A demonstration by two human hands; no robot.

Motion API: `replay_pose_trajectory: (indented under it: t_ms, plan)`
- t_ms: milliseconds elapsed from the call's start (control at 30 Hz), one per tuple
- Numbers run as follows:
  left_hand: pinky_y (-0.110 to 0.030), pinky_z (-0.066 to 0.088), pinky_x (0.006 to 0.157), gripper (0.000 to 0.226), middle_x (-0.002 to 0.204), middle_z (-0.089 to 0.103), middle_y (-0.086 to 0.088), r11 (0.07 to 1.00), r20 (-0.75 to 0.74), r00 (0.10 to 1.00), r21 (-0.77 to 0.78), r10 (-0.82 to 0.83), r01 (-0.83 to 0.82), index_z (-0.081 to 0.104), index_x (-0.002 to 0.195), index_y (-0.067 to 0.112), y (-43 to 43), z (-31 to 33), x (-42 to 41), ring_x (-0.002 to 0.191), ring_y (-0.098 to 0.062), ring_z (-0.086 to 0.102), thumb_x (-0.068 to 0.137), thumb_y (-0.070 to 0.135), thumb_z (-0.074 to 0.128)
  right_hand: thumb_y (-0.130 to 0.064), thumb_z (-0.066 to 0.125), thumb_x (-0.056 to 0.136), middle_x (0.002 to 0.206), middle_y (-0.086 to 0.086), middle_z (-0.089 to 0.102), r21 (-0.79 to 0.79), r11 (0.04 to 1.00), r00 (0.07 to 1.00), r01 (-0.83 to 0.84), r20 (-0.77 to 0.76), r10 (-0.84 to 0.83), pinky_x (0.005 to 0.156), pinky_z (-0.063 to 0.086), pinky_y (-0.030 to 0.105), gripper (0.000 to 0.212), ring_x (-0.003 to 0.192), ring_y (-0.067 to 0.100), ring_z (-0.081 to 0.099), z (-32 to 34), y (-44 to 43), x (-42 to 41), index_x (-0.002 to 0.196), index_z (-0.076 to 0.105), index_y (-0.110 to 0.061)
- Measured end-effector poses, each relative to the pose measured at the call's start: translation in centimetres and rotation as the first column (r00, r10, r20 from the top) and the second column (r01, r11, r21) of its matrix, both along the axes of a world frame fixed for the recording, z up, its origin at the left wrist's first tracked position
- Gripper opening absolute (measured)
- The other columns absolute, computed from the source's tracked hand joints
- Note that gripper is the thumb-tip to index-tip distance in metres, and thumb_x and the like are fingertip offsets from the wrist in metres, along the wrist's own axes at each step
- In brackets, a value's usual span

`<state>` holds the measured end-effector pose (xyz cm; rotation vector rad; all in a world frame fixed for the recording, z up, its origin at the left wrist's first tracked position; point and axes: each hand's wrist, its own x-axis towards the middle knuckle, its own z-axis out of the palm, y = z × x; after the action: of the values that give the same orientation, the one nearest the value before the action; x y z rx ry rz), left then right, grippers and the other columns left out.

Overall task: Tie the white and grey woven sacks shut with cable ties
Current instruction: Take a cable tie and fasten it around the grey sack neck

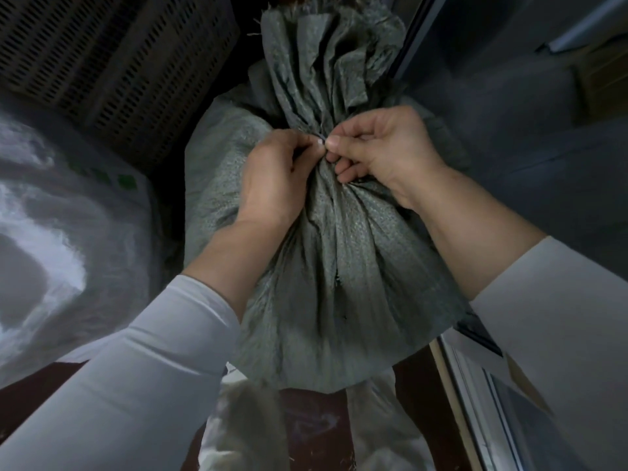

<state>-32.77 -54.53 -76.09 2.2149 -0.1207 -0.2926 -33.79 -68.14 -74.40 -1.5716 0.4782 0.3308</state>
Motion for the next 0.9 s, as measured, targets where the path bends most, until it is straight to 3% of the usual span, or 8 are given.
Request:
replay_pose_trajectory:
  t_ms: [167,333,600,700,900]
  plan:
    - [-0.027,0.041,0.079,0.025,0.102,0.068,-0.01,0.988,0.067,0.994,0.136,-0.086,0.076,0.07,0.102,0.01,-0.2,0.3,0.2,0.097,-0.023,0.061,0.089,0.029,0.059,0.003,0.064,0.083,0.062,0.01,0.06,0.033,0.998,0.998,0.057,-0.039,-0.055,0.045,0.051,0.016,0.012,0.041,0.005,0.057,-0.6,-0.3,-0.2,0.074,0.062,-0.005]
    - [-0.031,0.042,0.081,0.026,0.107,0.067,-0.01,0.962,0.038,0.986,0.229,-0.161,0.148,0.07,0.105,0.016,-0.4,0.9,0.4,0.103,-0.027,0.06,0.09,0.033,0.056,0.001,0.067,0.08,0.047,-0.003,0.062,0.048,0.996,0.994,0.073,-0.088,-0.069,0.047,0.053,0.017,0.01,0.044,0.005,0.06,-0.8,-0.7,-0.2,0.072,0.064,-0.005]
    - [-0.033,0.041,0.081,0.026,0.108,0.066,-0.013,0.947,0.048,0.976,0.257,-0.211,0.192,0.07,0.107,0.016,-0.6,0.9,0.4,0.103,-0.03,0.059,0.09,0.031,0.056,0.003,0.064,0.081,0.055,0.009,0.057,-0.004,0.999,0.988,0.054,-0.142,-0.054,0.04,0.048,0.015,0.016,0.036,0.004,0.053,-0.4,-0.2,0.0,0.067,0.06,-0.002]
    - [-0.031,0.04,0.081,0.024,0.108,0.066,-0.011,0.956,0.051,0.982,0.242,-0.18,0.163,0.07,0.106,0.016,-0.6,0.9,0.1,0.102,-0.028,0.059,0.089,0.028,0.058,0.003,0.059,0.082,0.039,0.001,0.053,-0.089,0.991,0.985,0.101,-0.129,-0.112,0.032,0.04,0.014,0.025,0.029,0.003,0.047,-0.7,0.4,0.4,0.058,0.055,-0.003]
    - [-0.027,0.044,0.079,0.019,0.099,0.07,-0.005,0.982,0.019,0.995,0.159,-0.103,0.099,0.073,0.099,0.018,-0.6,1.1,-0.4,0.089,-0.02,0.063,0.083,0.023,0.065,0.006,0.057,0.082,0.039,-0.004,0.056,0.068,0.974,0.972,0.215,-0.108,-0.207,0.036,0.041,0.015,0.024,0.034,0.003,0.047,-1.4,0.2,-0.8,0.061,0.058,-0.005]
